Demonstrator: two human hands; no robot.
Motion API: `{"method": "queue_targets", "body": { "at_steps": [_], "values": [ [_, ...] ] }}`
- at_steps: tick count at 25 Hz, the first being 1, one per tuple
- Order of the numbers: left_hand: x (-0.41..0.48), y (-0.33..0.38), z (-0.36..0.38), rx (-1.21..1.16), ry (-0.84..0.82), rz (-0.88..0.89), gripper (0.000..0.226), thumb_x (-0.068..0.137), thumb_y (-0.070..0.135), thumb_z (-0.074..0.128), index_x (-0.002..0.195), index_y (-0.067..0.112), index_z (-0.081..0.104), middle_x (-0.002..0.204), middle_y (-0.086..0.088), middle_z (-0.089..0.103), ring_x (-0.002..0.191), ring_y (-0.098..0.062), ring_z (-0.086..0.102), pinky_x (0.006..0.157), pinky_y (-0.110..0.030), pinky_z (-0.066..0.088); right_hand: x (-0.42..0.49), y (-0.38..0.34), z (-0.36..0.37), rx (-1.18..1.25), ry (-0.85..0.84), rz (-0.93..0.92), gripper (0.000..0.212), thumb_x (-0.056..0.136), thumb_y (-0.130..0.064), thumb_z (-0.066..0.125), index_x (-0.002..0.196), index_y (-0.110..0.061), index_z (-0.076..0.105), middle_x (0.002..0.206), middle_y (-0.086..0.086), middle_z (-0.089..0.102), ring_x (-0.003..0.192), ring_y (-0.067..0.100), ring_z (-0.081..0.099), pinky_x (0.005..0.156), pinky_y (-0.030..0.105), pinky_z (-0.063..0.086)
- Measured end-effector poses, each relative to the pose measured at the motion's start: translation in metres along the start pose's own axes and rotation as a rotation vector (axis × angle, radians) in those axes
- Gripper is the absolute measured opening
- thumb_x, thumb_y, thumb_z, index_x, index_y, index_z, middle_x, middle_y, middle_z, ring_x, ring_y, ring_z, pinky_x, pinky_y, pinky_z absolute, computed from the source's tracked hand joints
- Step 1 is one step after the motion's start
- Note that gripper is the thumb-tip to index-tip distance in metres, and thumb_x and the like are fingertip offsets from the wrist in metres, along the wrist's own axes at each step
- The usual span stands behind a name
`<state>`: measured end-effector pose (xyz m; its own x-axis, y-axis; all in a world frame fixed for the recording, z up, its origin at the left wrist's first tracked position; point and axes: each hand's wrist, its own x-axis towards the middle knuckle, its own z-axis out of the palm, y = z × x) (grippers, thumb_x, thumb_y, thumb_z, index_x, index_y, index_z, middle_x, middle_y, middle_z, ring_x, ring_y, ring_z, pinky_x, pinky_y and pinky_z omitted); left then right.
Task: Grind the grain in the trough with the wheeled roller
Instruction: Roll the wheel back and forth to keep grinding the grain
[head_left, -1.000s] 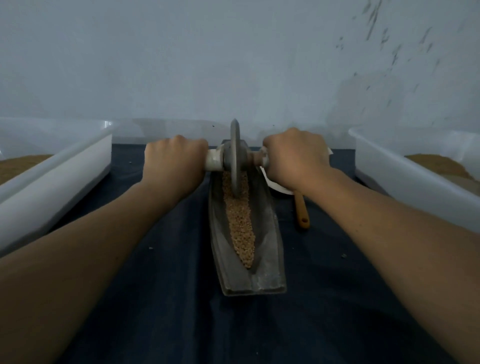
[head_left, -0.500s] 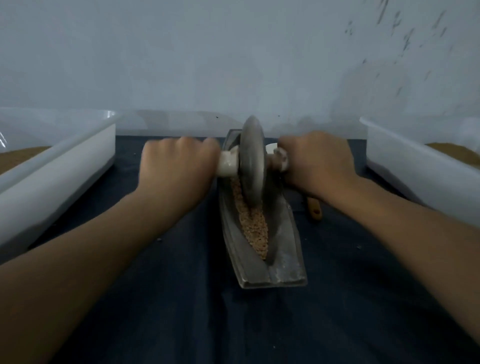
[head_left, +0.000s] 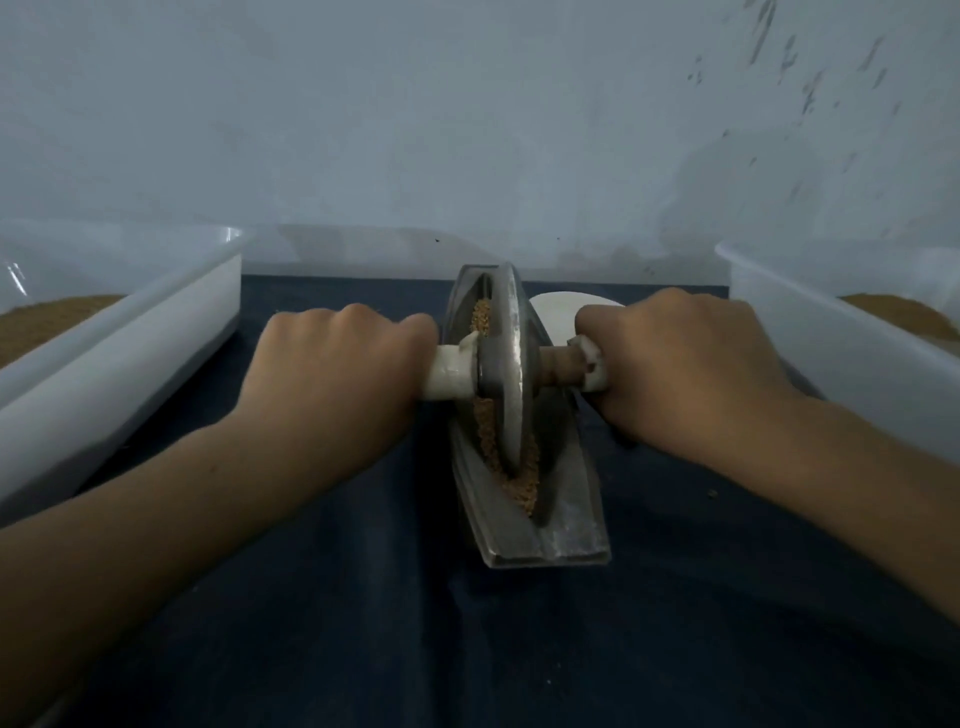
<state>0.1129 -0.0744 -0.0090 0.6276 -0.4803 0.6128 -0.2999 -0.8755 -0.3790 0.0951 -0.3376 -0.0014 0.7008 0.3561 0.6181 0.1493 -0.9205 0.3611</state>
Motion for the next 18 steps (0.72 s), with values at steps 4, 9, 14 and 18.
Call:
{"method": "queue_targets", "body": {
  "at_steps": [4, 9, 14, 18],
  "values": [
    [0.03, 0.006, 0.018, 0.072, -0.037, -0.04, 0.024, 0.07, 0.018, 0.073, 0.069, 0.018, 0.049, 0.052, -0.005, 0.044, 0.042, -0.028, 0.045, 0.048, -0.023, 0.015, 0.023, -0.001, 0.03, -0.017, -0.087, 0.124, 0.038, 0.074, -0.028, 0.073, 0.069, -0.027, 0.036, 0.055, -0.006, 0.033, 0.046, 0.019, 0.035, 0.048, 0.022, 0.016],
    [0.071, 0.01, 0.028, 0.054, -0.16, -0.14, 0.004, 0.088, 0.018, 0.058, 0.091, 0.021, 0.06, 0.065, -0.003, 0.039, 0.071, -0.032, 0.061, 0.056, -0.033, 0.031, 0.06, -0.003, 0.048, 0.102, -0.17, 0.237, 0.001, 0.093, -0.024, 0.058, 0.092, -0.023, 0.058, 0.072, 0.001, 0.046, 0.065, 0.026, 0.047, 0.056, 0.031, 0.034],
    [0.012, 0.006, -0.007, 0.061, -0.051, -0.026, 0.037, 0.066, 0.027, 0.075, 0.068, 0.022, 0.038, 0.052, 0.005, 0.018, 0.043, -0.015, 0.006, 0.048, -0.021, 0.007, 0.004, 0.0, 0.006, 0.052, 0.008, 0.049, 0.037, 0.066, -0.025, 0.067, 0.07, -0.031, 0.03, 0.054, -0.011, 0.022, 0.044, 0.013, 0.019, 0.048, 0.019, 0.011],
    [0.011, 0.004, -0.012, 0.046, -0.06, -0.004, 0.04, 0.057, 0.022, 0.079, 0.063, 0.021, 0.039, 0.049, 0.004, 0.018, 0.043, -0.012, 0.001, 0.05, -0.018, 0.008, -0.007, 0.001, -0.006, 0.062, -0.077, 0.045, 0.049, 0.059, -0.03, 0.076, 0.065, -0.032, 0.027, 0.051, -0.013, 0.019, 0.041, 0.011, 0.018, 0.051, 0.015, 0.01]
  ]
}}
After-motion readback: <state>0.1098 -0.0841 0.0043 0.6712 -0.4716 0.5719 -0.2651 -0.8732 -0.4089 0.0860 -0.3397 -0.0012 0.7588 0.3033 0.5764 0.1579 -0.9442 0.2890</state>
